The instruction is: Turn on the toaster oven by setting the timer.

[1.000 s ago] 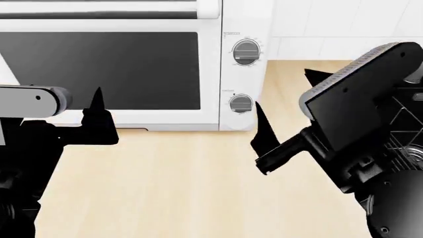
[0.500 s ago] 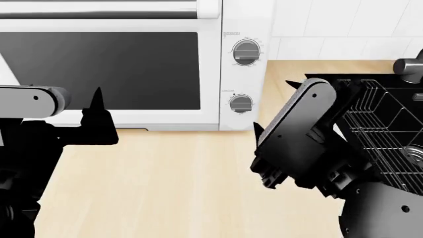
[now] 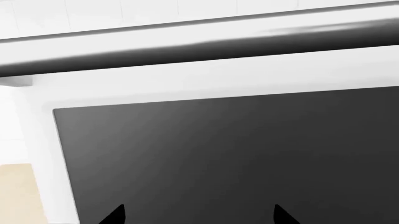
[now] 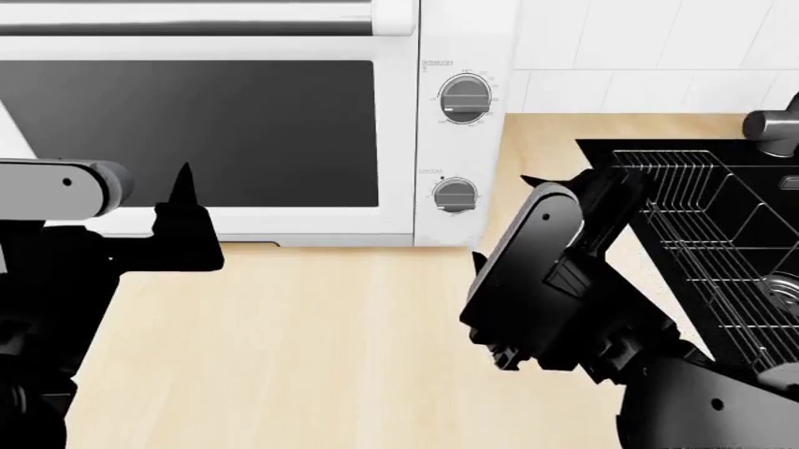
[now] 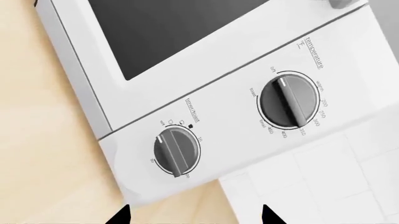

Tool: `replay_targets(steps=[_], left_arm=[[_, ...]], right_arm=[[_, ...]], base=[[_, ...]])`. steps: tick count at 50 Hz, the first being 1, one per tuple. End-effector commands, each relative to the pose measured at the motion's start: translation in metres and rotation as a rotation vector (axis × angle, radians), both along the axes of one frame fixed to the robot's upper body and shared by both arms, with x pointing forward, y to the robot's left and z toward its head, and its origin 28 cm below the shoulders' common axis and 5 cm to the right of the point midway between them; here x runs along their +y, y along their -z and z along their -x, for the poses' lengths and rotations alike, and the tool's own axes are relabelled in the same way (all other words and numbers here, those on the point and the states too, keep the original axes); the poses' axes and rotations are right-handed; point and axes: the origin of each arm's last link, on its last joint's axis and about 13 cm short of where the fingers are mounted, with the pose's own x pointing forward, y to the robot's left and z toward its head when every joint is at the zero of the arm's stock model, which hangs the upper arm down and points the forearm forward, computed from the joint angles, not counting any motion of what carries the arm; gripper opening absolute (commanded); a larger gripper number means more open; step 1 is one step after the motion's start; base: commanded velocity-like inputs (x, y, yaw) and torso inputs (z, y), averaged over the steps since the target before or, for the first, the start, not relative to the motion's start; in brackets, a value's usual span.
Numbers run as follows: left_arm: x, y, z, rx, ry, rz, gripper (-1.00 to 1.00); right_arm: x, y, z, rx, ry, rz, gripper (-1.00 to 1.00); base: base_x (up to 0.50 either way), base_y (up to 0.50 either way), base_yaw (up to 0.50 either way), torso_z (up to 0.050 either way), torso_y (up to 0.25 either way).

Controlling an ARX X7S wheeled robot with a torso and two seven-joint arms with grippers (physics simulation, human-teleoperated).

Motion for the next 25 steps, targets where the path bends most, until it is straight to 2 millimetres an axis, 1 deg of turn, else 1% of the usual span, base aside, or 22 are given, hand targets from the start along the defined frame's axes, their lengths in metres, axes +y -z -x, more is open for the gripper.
replay_targets(steps=[1, 3, 25], left_arm=[[-0.0002, 0.0004, 0.0006, 0.0, 0.001, 0.0, 1.0], [0.0001, 0.0007, 0.002, 0.001, 0.0, 0.0, 1.0], [0.0, 0.0007, 0.0017, 0.001, 0.0, 0.001, 1.0]], right_arm=[[-0.0005, 0.0019, -0.0029, 0.001, 0.021, -0.003, 1.0], [-0.001, -0.0029, -0.0043, -0.004, 0.041, -0.055, 1.0], [-0.0008, -0.0026, -0.004, -0.003, 0.046, -0.049, 1.0]], base=[[0.0, 0.0, 0.0, 0.0, 0.0], [0.0, 0.0, 0.0, 0.0, 0.0], [0.0, 0.0, 0.0, 0.0, 0.0]])
